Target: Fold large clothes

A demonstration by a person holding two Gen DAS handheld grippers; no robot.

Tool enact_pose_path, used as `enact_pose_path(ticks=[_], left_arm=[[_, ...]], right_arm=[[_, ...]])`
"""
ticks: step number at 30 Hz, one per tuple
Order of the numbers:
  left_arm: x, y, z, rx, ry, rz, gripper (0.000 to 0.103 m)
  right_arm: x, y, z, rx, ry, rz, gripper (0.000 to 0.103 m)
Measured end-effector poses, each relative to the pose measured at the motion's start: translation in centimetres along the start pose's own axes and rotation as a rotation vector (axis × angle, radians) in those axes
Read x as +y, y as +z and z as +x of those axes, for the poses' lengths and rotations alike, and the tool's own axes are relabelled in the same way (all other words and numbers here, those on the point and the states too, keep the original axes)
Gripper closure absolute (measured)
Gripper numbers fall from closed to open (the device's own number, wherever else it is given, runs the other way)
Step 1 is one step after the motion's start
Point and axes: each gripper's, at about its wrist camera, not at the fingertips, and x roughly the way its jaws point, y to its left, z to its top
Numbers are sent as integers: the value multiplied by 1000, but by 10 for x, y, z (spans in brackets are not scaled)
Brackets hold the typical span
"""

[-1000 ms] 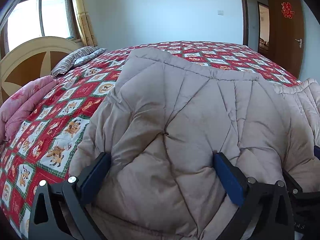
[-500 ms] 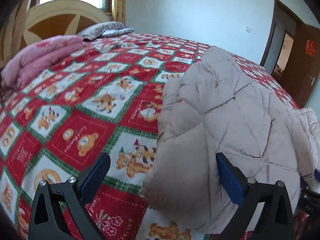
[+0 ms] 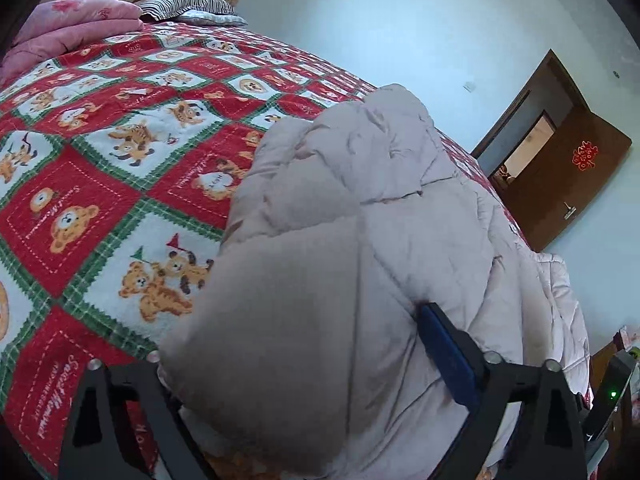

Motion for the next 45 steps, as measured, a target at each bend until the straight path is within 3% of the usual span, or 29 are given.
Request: enact_pose_path(ticks=[3,6,9,12,16,19,23,27,30,32,39,45], left_arm=[[-6,-2,-3,-11,-56,40,64],[-13,-3,-26,-62,-58,103,80],[-17,-3,-63,-120,-76,152,82],[-14,-3,-111,-187,-72,185,82],[-8,4,-165,-252,-17,244,83],[-10,17,-184,-262,25,291,83],[-35,28,-189,-285,42,405,83],[-90,24,-173,-291,5,536,83],[-132,17,-155,-285,-23,631,83],[-155,10,-145,-271,-57,670,83],[-223,-30,-91,-149,-141,800,83],[-254,-73,-69,-90,-140,901,83]], right_arm=[[1,-6,-7,-9,7,7,0],[6,-14,-17,-9,26,14,0],[17,-22,-29,-13,25,-4,3],[48,-34,-50,-35,79,-41,5],[106,-45,-77,-99,164,-153,5],[124,-41,-93,-114,250,-196,5],[93,-38,-115,-135,340,-160,6],[41,-35,-124,-171,241,-88,5],[-9,-32,-113,-144,115,-12,5],[-34,-31,-101,-118,77,52,5],[-82,-52,-94,-67,32,156,5],[-99,-73,-95,-46,54,208,3]])
